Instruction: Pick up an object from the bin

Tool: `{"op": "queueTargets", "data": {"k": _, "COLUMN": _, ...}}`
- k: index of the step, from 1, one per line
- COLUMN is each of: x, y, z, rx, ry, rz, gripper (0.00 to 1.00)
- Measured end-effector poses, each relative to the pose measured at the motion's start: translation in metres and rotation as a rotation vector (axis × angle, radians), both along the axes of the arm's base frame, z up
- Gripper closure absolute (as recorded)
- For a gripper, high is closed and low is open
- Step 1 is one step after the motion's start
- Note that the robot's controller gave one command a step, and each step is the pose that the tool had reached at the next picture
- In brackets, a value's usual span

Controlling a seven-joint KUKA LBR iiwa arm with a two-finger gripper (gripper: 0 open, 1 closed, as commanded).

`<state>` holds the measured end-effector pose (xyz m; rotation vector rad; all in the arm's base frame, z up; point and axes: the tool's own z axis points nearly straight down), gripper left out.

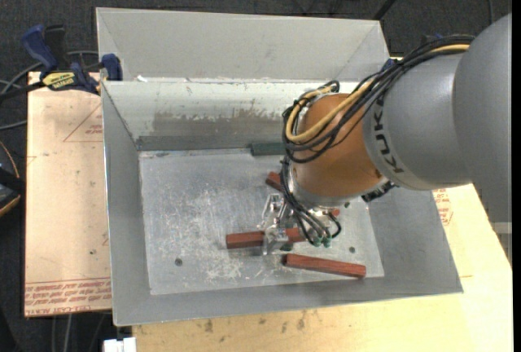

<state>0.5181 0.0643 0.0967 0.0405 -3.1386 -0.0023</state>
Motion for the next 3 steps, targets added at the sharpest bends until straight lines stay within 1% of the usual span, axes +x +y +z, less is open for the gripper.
{"op": "queueTargets", "data": {"k": 1, "x": 0.002, "y": 0.0, "z": 0.015, "rx": 0.0, "ry": -0.006, "rz": -0.001, "gripper": 1.0}}
{"op": "queueTargets", "data": {"k": 2, "x": 0.002, "y": 0.0, "z": 0.022, "rx": 0.0, "ry": -0.008, "rz": -0.001, "gripper": 1.0}}
{"op": "queueTargets", "data": {"k": 3, "x": 0.002, "y": 0.0, "z": 0.025, "rx": 0.0, "ry": -0.006, "rz": -0.001, "gripper": 1.0}}
